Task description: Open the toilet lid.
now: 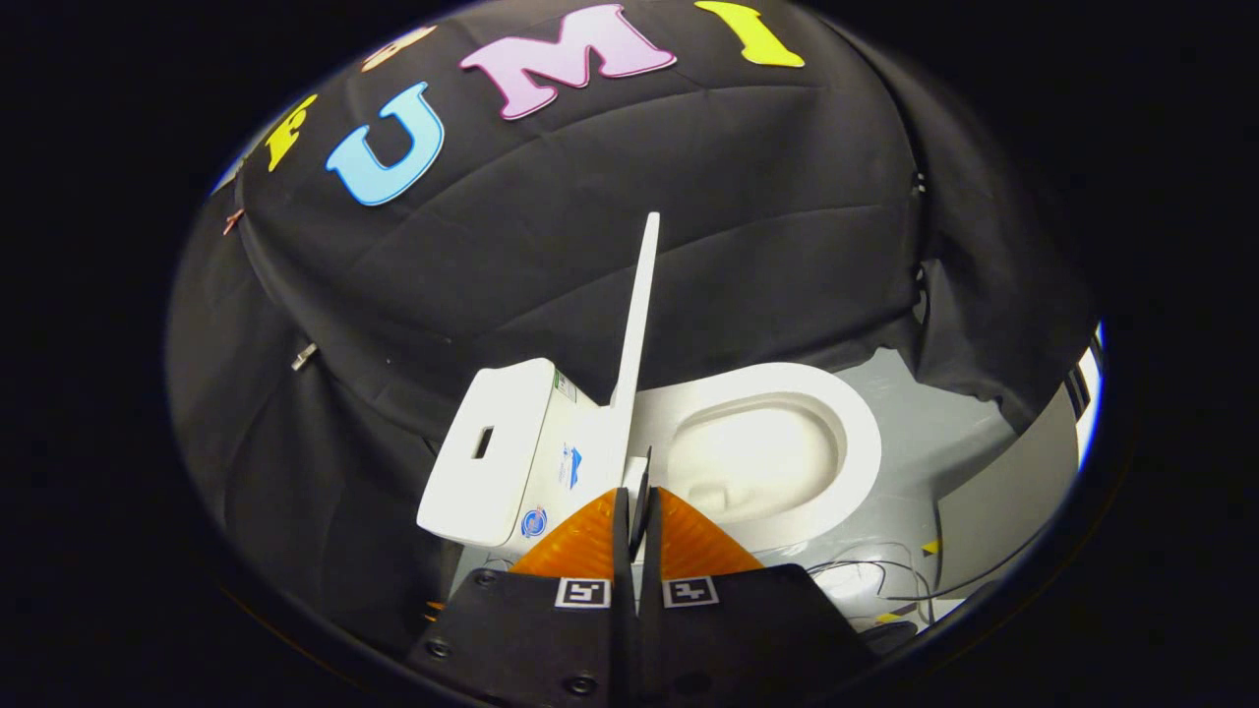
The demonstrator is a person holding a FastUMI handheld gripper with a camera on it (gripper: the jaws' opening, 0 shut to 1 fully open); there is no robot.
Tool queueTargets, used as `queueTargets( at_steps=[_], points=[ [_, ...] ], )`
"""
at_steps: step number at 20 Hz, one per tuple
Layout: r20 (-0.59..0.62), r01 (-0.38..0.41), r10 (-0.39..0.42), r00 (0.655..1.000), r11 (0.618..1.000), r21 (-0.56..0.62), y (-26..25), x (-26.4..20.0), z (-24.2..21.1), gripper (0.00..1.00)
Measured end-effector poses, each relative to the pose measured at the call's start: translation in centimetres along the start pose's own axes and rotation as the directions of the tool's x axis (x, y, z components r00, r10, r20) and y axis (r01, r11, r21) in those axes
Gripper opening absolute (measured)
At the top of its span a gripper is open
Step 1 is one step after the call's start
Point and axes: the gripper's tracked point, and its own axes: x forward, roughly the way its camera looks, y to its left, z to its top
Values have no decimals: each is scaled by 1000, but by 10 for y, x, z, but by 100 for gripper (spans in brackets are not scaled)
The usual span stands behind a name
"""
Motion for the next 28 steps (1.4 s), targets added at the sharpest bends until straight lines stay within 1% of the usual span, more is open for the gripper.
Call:
queueTargets(
  at_steps=[7,12,15,18,20,24,28],
  points=[
    [-11,15,-15,1000,999,-52,41,-1,3,5],
    [-4,19,-19,1000,998,-66,68,0,3,5],
    [3,47,-47,999,994,-99,80,2,0,5],
    [3,58,-58,998,993,-106,94,4,0,5],
    [3,66,-66,998,988,-140,103,6,-2,5],
    [10,108,-107,994,979,-176,122,10,-5,5],
    [25,160,-158,987,961,-226,140,14,-10,5]
  ],
)
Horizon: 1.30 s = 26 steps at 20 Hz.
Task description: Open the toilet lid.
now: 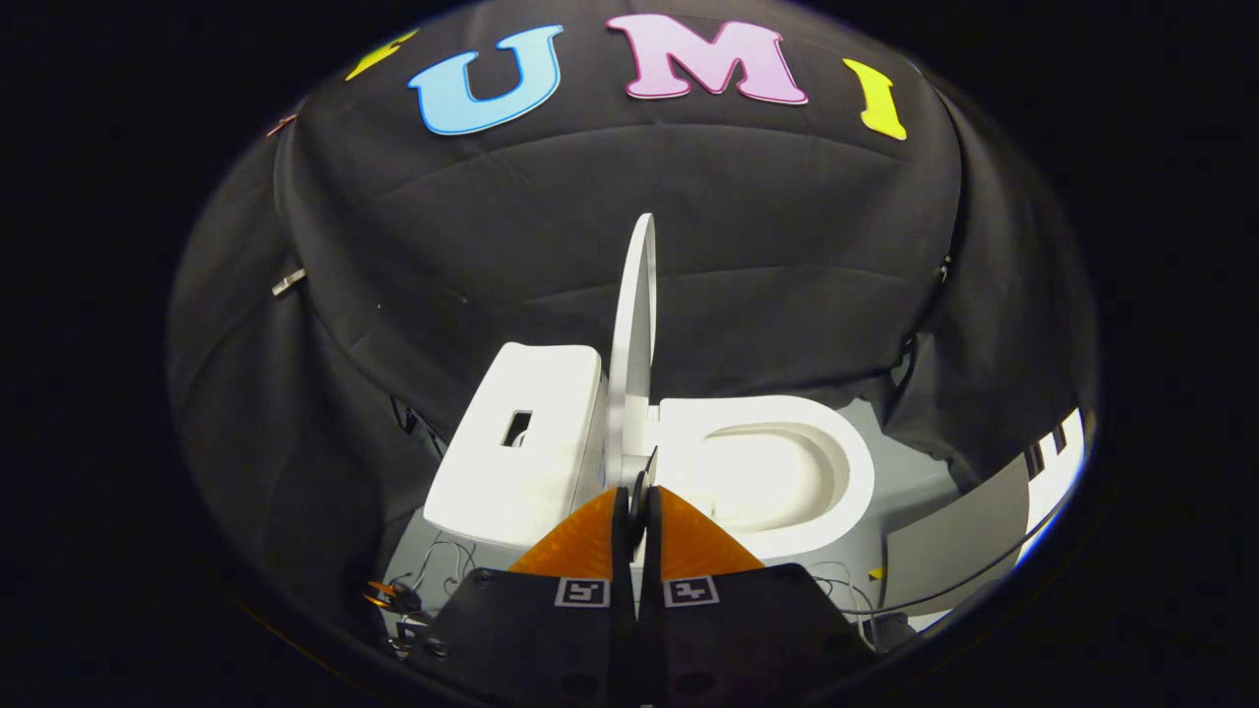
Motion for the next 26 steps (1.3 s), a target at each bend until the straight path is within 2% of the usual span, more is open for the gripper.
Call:
queueTargets(
  at_steps=[7,14,19,26],
  points=[
    [55,85,-80,995,991,-101,28,3,0,6],
    [117,140,-118,986,970,-197,53,7,-1,8],
    [106,134,-113,988,966,-221,69,8,-3,9],
    [107,123,-97,990,954,-273,76,18,-9,19]
  ],
)
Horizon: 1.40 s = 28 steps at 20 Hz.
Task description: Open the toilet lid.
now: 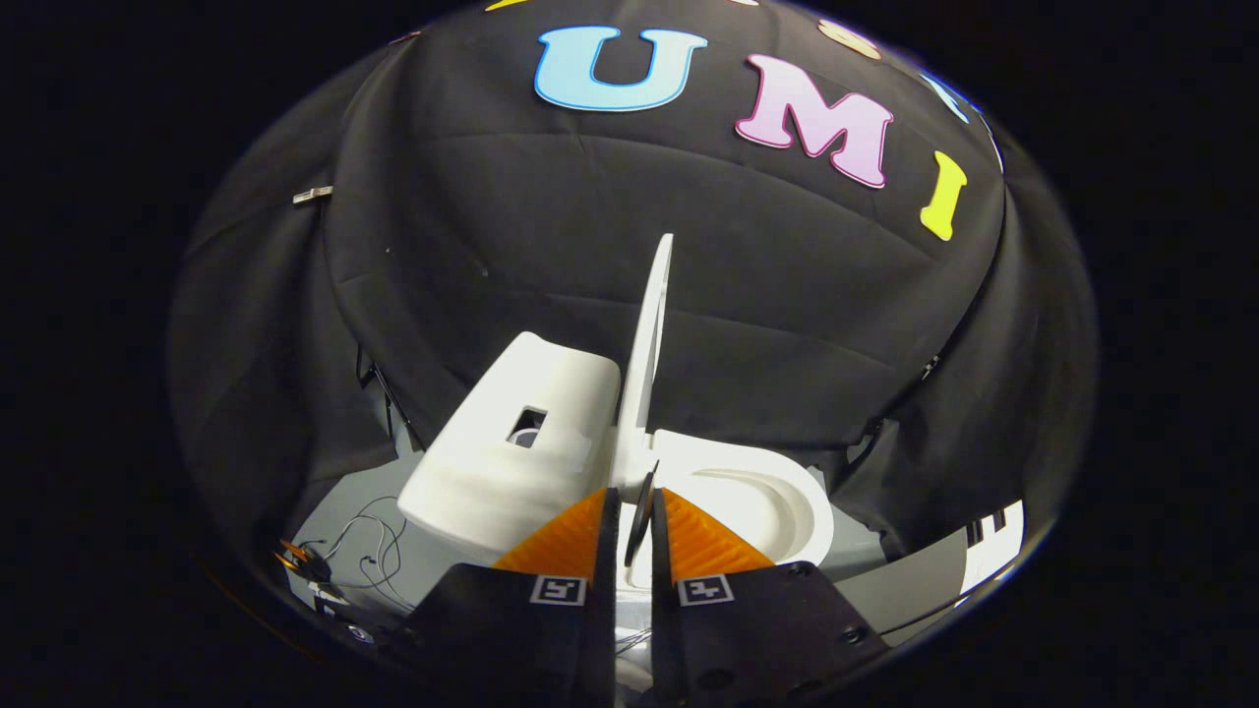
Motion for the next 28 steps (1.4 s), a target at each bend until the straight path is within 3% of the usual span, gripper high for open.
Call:
queueTargets(
  at_steps=[3,8,18,28],
  points=[
    [-7,-27,27,1000,1000,5,7,-1,-1,29],
    [9,-47,47,999,998,-35,5,-5,5,99],
    [124,-166,154,980,982,93,3,-44,51,99],
    [259,-264,213,942,947,182,-44,-71,96,99]
  ],
)
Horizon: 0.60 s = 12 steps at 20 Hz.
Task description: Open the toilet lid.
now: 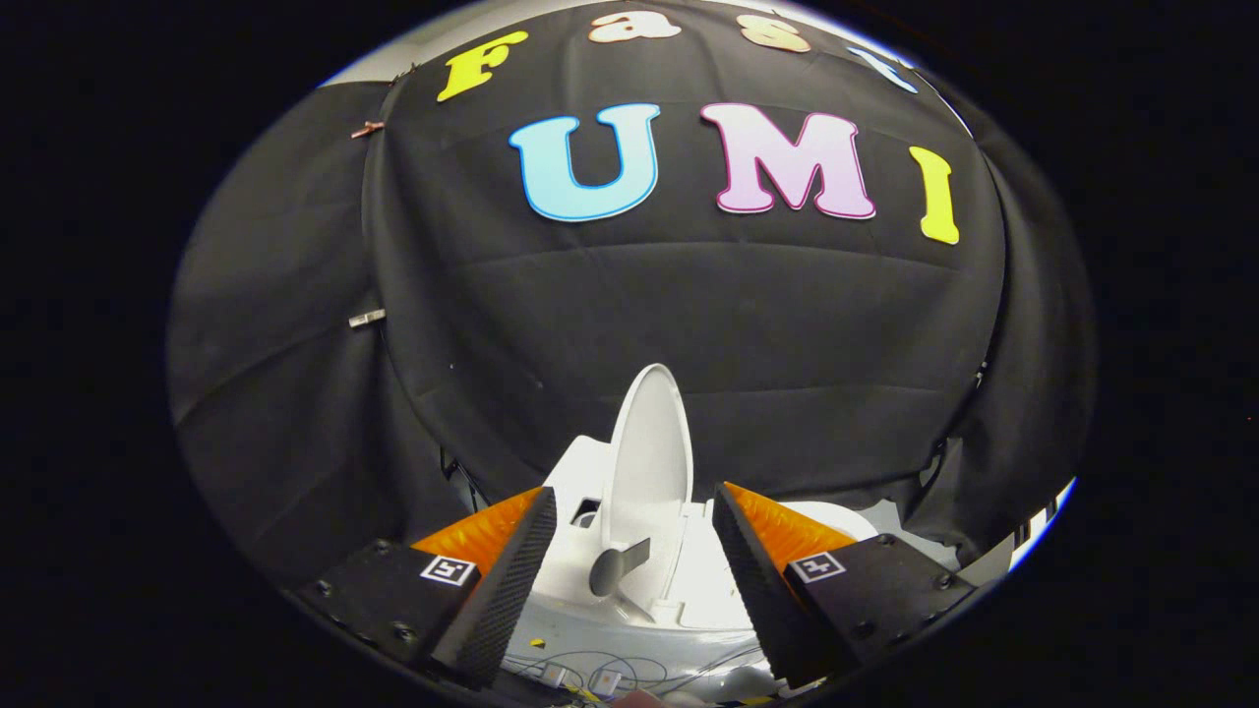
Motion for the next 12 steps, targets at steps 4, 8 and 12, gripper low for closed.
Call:
queueTargets(
  at_steps=[4,8,12],
  points=[
    [17,-47,46,999,999,18,-30,-3,4,100],
    [54,-42,40,998,998,41,-71,-1,5,100],
    [62,-70,65,996,995,68,-105,1,-8,99]
  ],
)
